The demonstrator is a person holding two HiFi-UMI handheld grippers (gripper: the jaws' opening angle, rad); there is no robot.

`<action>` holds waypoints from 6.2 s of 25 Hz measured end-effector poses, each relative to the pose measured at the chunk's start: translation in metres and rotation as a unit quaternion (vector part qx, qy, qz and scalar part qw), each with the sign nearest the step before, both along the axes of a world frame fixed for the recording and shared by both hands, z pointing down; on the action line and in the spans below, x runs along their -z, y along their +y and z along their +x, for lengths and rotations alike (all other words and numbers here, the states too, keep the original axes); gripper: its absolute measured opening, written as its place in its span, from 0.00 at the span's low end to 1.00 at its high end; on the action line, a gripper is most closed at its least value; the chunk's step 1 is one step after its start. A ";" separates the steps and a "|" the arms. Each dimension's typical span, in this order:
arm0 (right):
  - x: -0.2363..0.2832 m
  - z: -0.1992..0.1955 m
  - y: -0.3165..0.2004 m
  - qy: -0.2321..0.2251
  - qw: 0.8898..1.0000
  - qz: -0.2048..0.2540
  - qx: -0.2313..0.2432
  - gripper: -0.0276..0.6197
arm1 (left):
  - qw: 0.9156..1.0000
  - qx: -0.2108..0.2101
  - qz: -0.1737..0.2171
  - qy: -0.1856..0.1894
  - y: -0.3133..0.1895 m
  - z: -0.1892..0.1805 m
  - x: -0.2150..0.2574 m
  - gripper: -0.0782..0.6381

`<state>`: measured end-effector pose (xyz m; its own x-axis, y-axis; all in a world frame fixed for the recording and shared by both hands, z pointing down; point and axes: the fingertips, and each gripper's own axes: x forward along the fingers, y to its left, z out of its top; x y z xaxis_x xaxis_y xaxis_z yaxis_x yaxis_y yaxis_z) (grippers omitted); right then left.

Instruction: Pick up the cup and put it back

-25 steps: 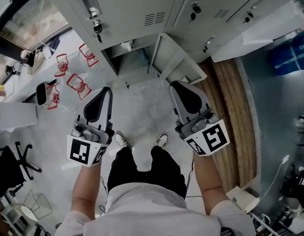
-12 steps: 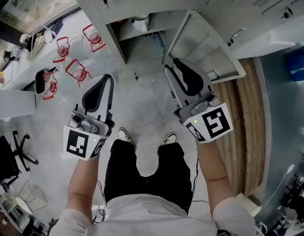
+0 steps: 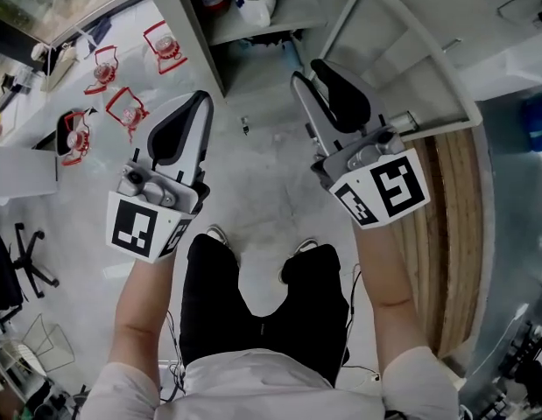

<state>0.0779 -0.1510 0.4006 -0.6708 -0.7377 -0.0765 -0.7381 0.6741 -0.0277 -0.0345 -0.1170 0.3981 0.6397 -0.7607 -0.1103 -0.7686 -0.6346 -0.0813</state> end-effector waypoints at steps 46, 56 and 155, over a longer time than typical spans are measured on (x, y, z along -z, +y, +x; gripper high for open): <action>-0.099 -0.052 -0.167 -0.004 0.995 -0.039 0.096 0.23 | 1.000 0.000 0.007 -0.030 -0.045 -0.005 -0.091 0.14; -0.098 -0.062 -0.164 0.009 0.994 -0.021 0.105 0.17 | 0.999 0.012 0.020 -0.023 -0.046 -0.018 -0.086 0.14; 0.337 0.080 0.151 -0.020 0.998 0.057 -0.024 0.13 | 0.990 0.126 0.052 0.045 0.104 -0.132 0.305 0.14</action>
